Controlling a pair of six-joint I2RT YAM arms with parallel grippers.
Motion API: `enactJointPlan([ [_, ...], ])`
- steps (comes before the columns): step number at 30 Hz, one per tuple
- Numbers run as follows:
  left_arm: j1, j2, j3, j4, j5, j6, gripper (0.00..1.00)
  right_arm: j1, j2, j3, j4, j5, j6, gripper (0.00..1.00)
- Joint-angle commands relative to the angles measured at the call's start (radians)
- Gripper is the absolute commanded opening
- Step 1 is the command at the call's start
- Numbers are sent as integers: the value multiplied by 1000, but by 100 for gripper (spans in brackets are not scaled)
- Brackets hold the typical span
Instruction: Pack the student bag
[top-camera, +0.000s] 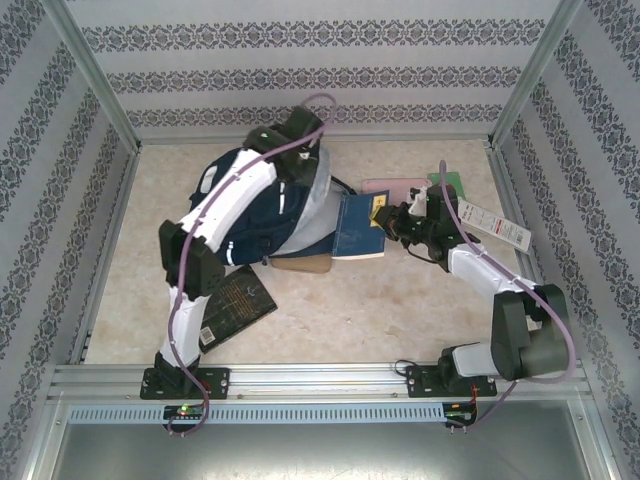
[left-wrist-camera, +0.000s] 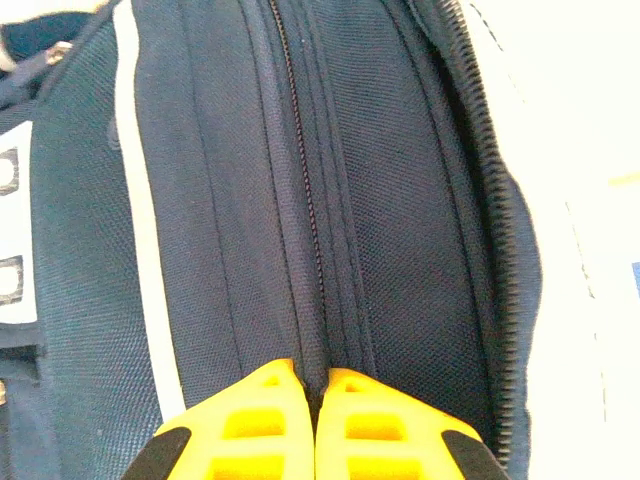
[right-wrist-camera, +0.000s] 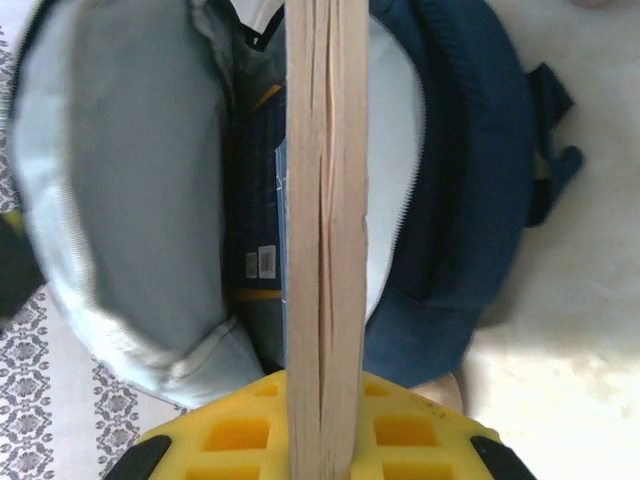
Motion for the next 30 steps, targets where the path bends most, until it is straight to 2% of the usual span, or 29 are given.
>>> enactJointPlan([
  [1, 26, -90, -11, 55, 89, -20, 0, 40, 54, 66, 161, 54, 69, 0],
  [6, 112, -183, -88, 142, 242, -36, 0, 111, 205, 180, 282, 87, 139, 0],
  [12, 203, -228, -135, 191, 390, -100, 0, 215, 418, 386, 336, 140, 179, 0],
  [18, 211, -232, -124, 218, 455, -135, 0, 313, 651, 587, 350, 216, 263, 0],
  [27, 213, -229, -138, 276, 573, -206, 0, 409, 910, 867, 265, 292, 307, 0],
  [30, 214, -233, -146, 289, 584, -212, 0, 431, 965, 962, 171, 303, 291, 0],
])
